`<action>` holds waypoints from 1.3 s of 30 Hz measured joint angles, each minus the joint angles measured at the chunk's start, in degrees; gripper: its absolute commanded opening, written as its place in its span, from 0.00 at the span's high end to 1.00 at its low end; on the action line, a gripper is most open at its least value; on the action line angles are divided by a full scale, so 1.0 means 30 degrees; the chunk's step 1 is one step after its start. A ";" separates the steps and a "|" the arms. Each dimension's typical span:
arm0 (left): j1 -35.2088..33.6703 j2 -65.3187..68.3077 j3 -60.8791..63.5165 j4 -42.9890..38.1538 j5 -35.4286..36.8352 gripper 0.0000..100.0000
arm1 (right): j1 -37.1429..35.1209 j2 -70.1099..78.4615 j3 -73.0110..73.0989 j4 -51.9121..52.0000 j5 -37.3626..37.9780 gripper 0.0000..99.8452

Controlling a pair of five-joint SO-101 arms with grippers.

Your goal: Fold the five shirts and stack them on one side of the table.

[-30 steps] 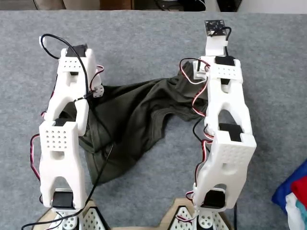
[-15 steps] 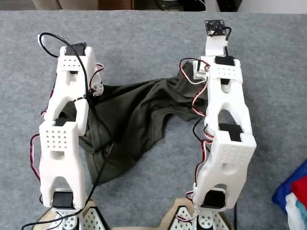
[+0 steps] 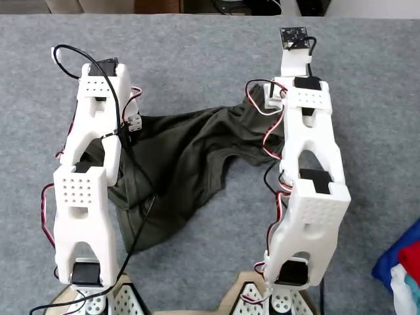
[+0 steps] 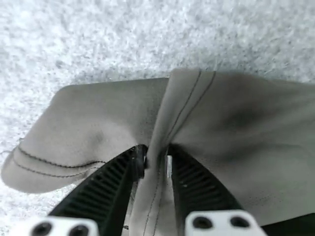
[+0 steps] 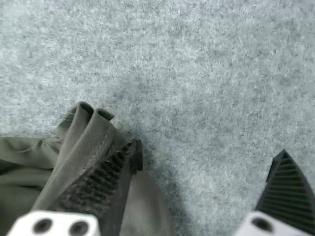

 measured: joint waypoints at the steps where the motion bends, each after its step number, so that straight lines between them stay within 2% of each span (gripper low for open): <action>1: 0.0000 0.0000 0.0000 0.0000 0.0000 0.90 | 0.0000 0.0000 0.0000 0.0000 0.0000 0.61; 10: 0.0000 0.0000 0.0000 0.0000 0.0000 0.90 | 0.0000 0.0000 0.0000 0.0000 0.0000 0.61; 14: 0.0000 0.0000 0.0000 0.0000 0.0000 0.99 | 0.0000 0.0000 0.0000 0.0000 0.0000 0.61; 25: 0.0000 0.0000 -0.0674 0.0029 0.1055 0.98 | 0.0000 0.0000 -0.0498 0.0088 0.0000 0.61; 32: 0.0000 0.0029 -0.3048 0.0967 0.1055 0.98 | 0.0498 0.0000 -0.2374 0.1788 0.0000 0.61; 39: -0.0850 0.0029 -0.5421 0.1114 0.1055 0.98 | -0.0205 0.0000 -0.3956 0.4015 0.0000 0.61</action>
